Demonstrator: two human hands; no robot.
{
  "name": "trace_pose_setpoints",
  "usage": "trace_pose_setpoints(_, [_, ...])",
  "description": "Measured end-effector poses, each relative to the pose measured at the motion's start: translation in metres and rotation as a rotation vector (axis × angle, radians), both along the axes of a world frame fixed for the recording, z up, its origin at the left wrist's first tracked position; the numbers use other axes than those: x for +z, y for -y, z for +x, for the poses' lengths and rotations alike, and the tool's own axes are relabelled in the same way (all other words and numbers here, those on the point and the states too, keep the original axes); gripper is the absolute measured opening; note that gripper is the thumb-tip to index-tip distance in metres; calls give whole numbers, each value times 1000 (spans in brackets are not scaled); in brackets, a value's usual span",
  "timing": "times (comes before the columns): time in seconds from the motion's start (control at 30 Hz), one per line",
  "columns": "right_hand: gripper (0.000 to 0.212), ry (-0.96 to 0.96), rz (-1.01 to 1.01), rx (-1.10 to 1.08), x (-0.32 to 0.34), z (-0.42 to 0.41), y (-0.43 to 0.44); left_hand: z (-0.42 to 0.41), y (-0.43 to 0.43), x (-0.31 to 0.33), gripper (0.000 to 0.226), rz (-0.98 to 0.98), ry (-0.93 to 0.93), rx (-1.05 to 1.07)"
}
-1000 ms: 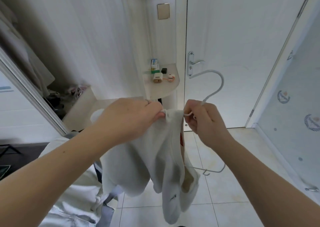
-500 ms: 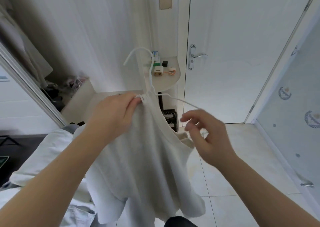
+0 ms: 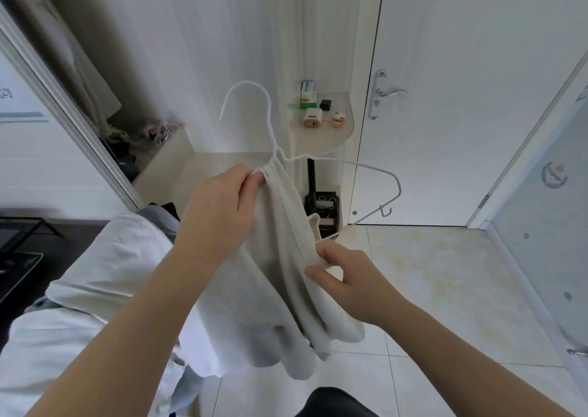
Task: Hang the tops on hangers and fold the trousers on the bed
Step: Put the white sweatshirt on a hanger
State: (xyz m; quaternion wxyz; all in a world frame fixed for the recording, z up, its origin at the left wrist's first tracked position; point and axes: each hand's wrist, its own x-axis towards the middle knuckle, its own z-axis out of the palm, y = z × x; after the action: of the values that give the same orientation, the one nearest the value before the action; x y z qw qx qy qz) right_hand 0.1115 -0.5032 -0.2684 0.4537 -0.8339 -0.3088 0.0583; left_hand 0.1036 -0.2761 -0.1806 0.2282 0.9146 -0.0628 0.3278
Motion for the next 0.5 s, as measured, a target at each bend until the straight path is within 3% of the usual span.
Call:
trace_pose_setpoints(0.13, [19,-83,-267,61,-28,17,10,-6,-11,1,32,-15,-4,-3])
trace_pose_setpoints(0.27, [20,45,-572,71,-58,40,34,-15,-33,5,30,45,13,-12])
trace_pose_setpoints(0.43, [22,383,-634,4,-75,62,57,-24,-58,0,39,120,-119,3])
trace_pose_setpoints(0.5, [31,430,-656,-67,-72,69,63,-27,-66,-2,39,131,-167,-6])
